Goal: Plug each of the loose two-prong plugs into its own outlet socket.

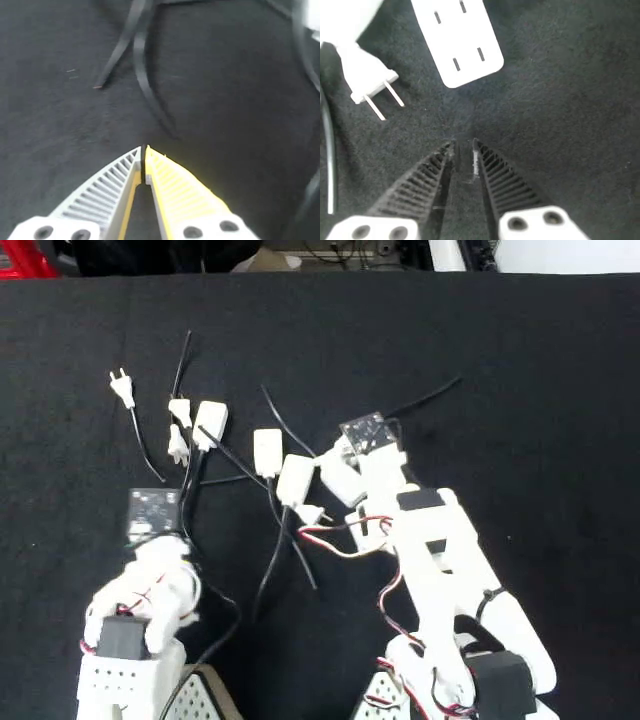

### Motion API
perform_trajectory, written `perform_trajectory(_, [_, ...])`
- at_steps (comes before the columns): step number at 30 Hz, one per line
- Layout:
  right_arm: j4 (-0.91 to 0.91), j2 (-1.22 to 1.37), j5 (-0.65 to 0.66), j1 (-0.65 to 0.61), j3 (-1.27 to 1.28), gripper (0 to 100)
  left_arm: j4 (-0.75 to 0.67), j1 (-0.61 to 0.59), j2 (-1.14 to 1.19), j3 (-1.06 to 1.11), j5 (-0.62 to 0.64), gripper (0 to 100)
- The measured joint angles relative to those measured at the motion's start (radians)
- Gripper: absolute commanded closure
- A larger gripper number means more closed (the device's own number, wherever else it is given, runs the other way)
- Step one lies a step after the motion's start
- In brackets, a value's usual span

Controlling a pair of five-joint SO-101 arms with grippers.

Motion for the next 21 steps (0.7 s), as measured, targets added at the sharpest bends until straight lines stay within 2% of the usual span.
perform_trajectory(4, [0.003, 0.000, 0.000, 0.003, 0.000, 94.1, -0.021, 0.029, 0.000, 0.000, 0.002, 97])
perform_trajectory(8, [0.003, 0.000, 0.000, 0.003, 0.000, 94.1, -0.161, -0.020, 0.000, -0.071, -0.012, 97])
perform_trajectory(11, [0.003, 0.000, 0.000, 0.003, 0.000, 94.1, -0.288, -0.080, 0.000, -0.155, -0.143, 97])
perform_trajectory(13, [0.003, 0.000, 0.000, 0.003, 0.000, 94.1, -0.364, -0.083, 0.000, -0.213, -0.275, 97])
perform_trajectory(15, [0.003, 0.000, 0.000, 0.003, 0.000, 94.1, -0.445, -0.055, 0.009, -0.253, -0.347, 97])
perform_trajectory(18, [0.003, 0.000, 0.000, 0.003, 0.000, 94.1, -0.517, -0.032, 0.104, -0.313, -0.341, 97])
perform_trajectory(21, [0.003, 0.000, 0.000, 0.003, 0.000, 94.1, -0.583, -0.031, 0.301, -0.393, -0.307, 97])
